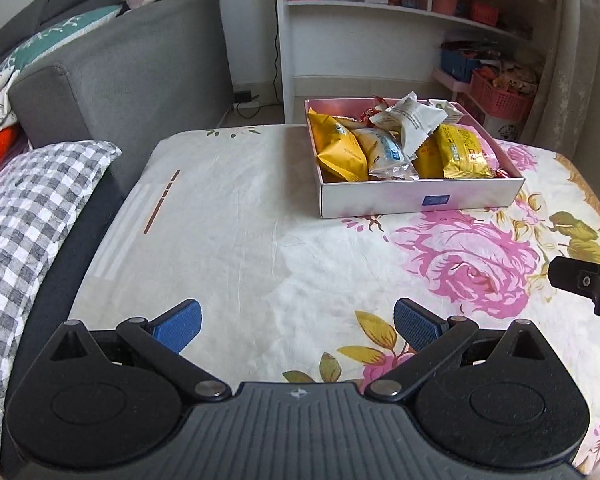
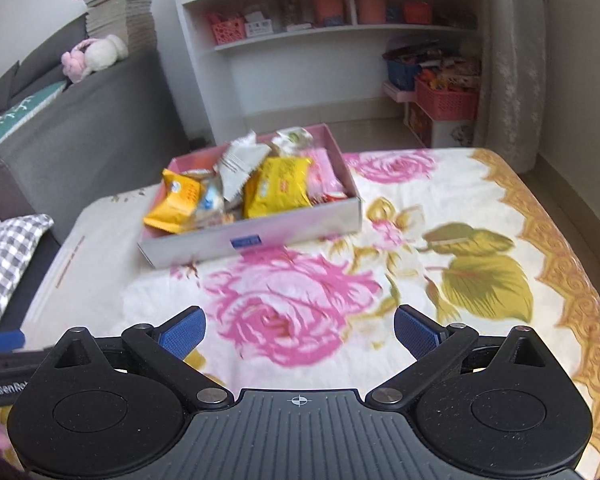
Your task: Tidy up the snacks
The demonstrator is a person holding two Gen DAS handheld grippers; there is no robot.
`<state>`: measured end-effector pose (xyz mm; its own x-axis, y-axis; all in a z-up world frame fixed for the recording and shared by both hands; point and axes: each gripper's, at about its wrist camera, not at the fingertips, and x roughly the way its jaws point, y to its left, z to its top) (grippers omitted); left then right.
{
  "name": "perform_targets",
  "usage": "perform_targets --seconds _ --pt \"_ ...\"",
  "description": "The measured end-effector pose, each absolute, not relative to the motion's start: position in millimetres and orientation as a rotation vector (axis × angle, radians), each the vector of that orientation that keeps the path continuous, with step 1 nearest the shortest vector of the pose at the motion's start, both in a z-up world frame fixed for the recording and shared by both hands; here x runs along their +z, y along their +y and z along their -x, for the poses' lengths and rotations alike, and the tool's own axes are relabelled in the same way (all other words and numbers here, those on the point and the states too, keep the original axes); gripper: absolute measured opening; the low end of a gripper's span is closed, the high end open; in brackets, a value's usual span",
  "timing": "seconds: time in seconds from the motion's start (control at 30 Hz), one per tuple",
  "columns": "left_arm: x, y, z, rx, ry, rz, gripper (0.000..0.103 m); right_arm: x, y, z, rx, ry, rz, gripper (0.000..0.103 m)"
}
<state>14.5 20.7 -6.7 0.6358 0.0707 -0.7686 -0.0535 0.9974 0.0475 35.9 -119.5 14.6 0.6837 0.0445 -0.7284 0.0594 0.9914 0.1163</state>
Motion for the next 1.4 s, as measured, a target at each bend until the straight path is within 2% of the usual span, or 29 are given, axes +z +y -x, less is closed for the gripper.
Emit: perform_targets --seconds 1.4 --pt "-5.0 12.5 -6.5 0.068 0.886 -0.017 0.103 14.9 -102.4 -37.9 0.037 0.841 -0.055 0.102"
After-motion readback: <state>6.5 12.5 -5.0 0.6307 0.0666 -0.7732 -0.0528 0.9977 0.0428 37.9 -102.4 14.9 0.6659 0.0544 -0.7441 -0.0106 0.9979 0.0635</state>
